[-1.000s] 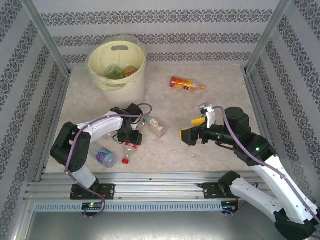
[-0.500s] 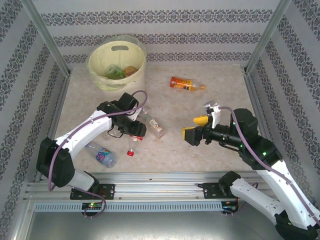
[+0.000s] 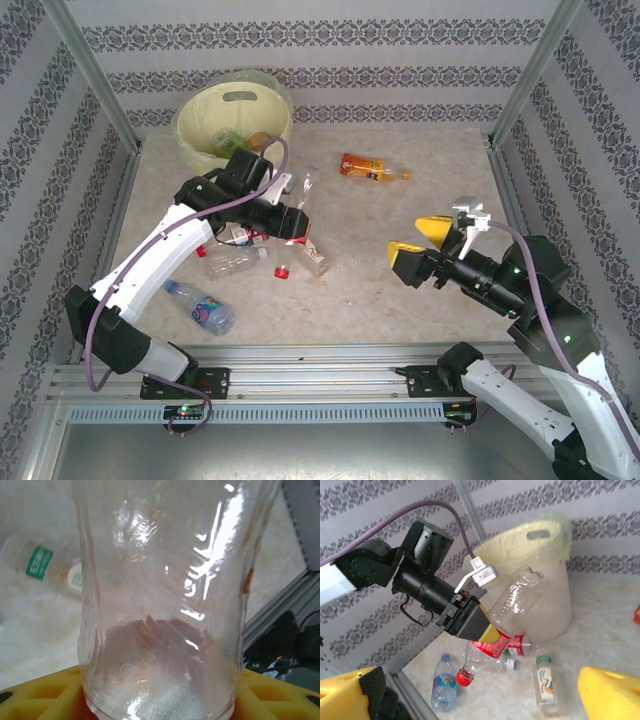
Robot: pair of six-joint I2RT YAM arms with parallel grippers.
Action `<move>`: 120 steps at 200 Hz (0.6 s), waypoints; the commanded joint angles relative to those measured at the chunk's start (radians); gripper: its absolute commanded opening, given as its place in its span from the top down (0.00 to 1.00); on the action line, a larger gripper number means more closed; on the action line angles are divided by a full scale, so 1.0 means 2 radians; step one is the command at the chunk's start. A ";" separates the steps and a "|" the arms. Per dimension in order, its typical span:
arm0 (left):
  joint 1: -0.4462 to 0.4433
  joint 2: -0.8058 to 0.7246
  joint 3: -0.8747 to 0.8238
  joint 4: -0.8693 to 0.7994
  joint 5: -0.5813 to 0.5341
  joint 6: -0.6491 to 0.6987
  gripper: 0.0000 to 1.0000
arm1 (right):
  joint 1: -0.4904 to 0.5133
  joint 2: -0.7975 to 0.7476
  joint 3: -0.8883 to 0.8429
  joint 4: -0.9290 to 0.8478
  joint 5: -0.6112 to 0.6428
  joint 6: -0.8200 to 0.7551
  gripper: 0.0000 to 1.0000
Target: Put the plastic bottles in the bin
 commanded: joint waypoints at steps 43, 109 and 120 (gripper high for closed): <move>0.029 0.054 0.168 -0.001 -0.021 -0.007 0.40 | 0.005 0.000 0.032 0.028 0.054 -0.016 0.02; 0.112 0.130 0.327 0.036 -0.024 -0.044 0.39 | 0.005 0.007 0.041 0.013 0.059 -0.024 0.02; 0.128 0.138 0.341 0.048 -0.026 -0.052 0.38 | 0.005 0.006 0.042 0.012 0.064 -0.026 0.02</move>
